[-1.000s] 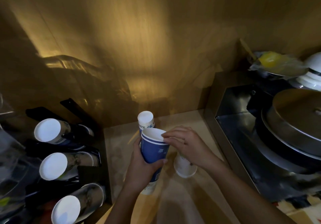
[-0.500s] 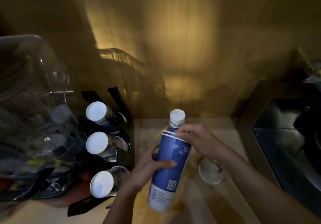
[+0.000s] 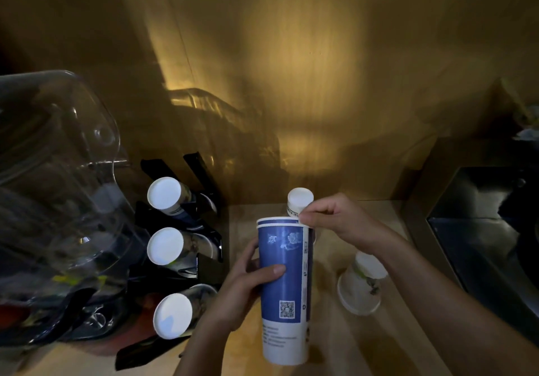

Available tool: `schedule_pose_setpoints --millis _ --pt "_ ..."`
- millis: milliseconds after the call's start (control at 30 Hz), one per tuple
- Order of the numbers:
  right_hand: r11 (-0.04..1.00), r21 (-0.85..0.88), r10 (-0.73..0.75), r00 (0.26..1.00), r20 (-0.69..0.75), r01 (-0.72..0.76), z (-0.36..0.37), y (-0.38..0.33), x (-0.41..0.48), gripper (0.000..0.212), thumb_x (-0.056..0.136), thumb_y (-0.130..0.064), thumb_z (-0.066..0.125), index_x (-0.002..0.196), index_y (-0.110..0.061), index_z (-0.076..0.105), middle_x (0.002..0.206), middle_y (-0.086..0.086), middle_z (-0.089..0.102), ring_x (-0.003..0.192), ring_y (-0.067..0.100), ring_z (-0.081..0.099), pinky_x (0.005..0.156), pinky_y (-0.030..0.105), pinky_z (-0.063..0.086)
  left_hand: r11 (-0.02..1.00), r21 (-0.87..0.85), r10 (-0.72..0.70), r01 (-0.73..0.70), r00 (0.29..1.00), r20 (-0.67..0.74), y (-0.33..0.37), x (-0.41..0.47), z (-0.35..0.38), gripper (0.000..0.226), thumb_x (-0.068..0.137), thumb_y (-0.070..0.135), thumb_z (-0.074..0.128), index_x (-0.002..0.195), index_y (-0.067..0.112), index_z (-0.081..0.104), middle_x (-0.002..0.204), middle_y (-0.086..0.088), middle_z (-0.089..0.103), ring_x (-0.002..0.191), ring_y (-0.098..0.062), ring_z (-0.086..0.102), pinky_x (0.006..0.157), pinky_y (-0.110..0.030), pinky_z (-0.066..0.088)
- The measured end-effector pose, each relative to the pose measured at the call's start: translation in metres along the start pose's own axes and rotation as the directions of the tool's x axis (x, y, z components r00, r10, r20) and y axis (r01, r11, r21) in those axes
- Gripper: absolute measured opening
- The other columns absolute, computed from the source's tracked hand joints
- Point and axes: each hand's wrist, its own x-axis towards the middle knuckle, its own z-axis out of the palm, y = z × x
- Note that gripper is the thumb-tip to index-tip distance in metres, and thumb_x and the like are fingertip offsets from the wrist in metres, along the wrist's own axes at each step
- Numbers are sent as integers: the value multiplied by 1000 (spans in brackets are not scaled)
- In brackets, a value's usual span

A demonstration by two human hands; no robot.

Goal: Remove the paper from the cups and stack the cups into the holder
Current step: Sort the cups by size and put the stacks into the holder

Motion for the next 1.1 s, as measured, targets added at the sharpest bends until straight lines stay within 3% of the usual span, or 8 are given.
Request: schedule_pose_setpoints --millis 100,300,467,667,767,867,967,1100 --pt "1000 4 -15 999 40 15 -2 -2 0 16 86 -12 57 76 -16 70 78 9 69 74 14 61 69 21 47 995 -102 -15 24 996 87 -4 3 3 84 42 32 92 118 18 60 102 -14 73 89 -30 70 71 -38 60" --pt "999 -6 -32 999 16 32 -1 -3 2 31 88 -20 54 78 9 60 67 12 57 59 10 51 57 16 41 976 -203 -43 80 982 183 -7 8 4 84 39 34 94 112 11 60 90 -12 75 77 -25 73 62 -34 60" --pt "999 9 -34 988 -153 35 -11 -5 2 24 90 -15 52 68 -14 62 66 2 60 62 10 55 62 22 44 975 -199 -54 96 977 207 -8 5 6 90 38 29 95 118 9 57 95 -15 74 79 -27 73 62 -35 60" --pt "997 28 -60 986 -159 65 -22 -9 3 17 88 -10 52 77 -7 65 72 3 64 64 2 58 62 12 45 981 -176 -53 82 984 168 -13 2 2 98 40 27 94 127 10 52 105 -17 72 88 -29 71 67 -36 60" --pt "998 36 -45 987 -154 51 -18 -4 1 17 88 -13 53 76 -11 66 74 6 66 69 11 60 65 18 47 988 -146 -36 54 992 125 -12 3 1 95 45 30 93 129 13 51 109 -17 71 92 -30 70 71 -37 58" --pt "999 -25 -28 998 -59 27 -4 3 0 16 86 -15 57 75 -14 68 75 10 66 71 17 59 67 27 46 996 -92 -17 22 999 46 -11 5 0 90 46 33 92 126 18 54 110 -17 71 96 -33 68 77 -42 56" --pt "997 -74 -27 1000 -3 26 7 9 1 18 87 -15 58 74 -20 70 72 0 67 68 10 59 65 25 46 999 -49 10 -12 999 -35 -10 7 -2 87 45 30 91 124 28 55 108 -14 72 97 -37 69 81 -48 55" --pt "987 -135 -110 985 -133 92 5 8 5 24 88 -15 56 84 -34 70 83 -12 69 81 5 63 74 24 49 996 -64 56 -63 993 -107 -2 4 -3 72 55 39 86 119 45 52 101 -1 75 92 -34 72 69 -41 59"
